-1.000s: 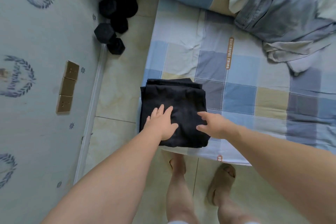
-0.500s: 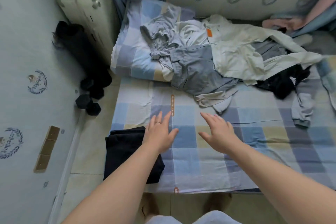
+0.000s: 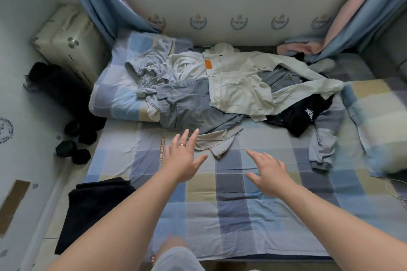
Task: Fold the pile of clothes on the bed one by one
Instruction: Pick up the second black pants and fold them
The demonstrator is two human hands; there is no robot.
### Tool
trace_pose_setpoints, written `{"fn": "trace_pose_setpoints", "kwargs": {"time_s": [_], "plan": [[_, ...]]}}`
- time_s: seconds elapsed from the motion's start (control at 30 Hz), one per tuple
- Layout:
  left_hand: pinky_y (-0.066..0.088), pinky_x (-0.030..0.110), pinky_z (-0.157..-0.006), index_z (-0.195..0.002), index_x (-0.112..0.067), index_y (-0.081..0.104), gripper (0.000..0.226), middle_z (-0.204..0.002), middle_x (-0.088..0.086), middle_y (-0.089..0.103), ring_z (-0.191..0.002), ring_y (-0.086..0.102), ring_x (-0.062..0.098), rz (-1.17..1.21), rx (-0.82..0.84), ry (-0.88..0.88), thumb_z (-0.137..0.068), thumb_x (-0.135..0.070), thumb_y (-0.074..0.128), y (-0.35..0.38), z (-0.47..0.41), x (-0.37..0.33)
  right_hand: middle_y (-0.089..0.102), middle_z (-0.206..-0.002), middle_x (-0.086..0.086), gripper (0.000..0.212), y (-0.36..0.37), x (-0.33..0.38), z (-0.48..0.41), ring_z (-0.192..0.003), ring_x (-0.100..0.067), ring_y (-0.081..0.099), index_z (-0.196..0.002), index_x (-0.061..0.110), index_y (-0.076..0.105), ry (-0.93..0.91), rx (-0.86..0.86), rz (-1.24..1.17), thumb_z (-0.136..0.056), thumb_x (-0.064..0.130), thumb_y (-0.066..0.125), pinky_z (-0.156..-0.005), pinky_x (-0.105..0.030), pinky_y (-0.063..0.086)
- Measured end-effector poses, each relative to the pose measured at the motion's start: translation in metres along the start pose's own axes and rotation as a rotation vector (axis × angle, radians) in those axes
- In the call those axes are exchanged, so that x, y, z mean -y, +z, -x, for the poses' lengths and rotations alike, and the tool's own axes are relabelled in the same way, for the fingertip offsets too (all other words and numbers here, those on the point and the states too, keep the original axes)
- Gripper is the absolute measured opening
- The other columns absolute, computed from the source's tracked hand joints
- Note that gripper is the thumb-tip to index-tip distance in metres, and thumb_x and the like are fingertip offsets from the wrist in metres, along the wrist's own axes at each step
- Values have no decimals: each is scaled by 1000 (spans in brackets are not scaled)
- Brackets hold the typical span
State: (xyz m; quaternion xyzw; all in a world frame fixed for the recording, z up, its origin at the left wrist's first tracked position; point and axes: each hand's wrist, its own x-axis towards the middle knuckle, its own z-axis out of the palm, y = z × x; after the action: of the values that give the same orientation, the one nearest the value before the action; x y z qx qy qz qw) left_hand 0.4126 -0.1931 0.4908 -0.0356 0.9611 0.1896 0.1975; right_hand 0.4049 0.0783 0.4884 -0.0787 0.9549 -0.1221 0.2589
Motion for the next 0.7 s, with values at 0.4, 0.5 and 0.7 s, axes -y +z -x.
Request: {"fn": "trace_pose_setpoints", "kwargs": {"time_s": [0.4,0.5,0.7], "plan": [[13,49,-123,-159,-43,-3,76,-170,-5,-2,-155,-2,25,-67,41,113,-99,-61,41,24,-149,-91,24,-162,14,69,-36,-97,-69,-152,-13,15,-158,38,12,92,-71,-1,-100,49,47,-121,-47,16],[14,48,-123,-159,-42,-2,76,-170,-4,0,-155,-1,24,-53,63,131,-99,-60,41,47,-214,-87,25,-161,14,69,-28,-126,-122,-151,-13,17,-158,37,13,146,-70,-1,-100,49,47,-121,-46,17],[14,47,-123,-159,-41,-2,76,-170,-4,-2,-155,-1,24,-48,213,189,-99,-59,42,100,-355,-71,20,-163,13,69,-4,-164,-225,-152,-15,12,-159,35,9,291,14,30,-102,46,45,-123,-49,11]]}}
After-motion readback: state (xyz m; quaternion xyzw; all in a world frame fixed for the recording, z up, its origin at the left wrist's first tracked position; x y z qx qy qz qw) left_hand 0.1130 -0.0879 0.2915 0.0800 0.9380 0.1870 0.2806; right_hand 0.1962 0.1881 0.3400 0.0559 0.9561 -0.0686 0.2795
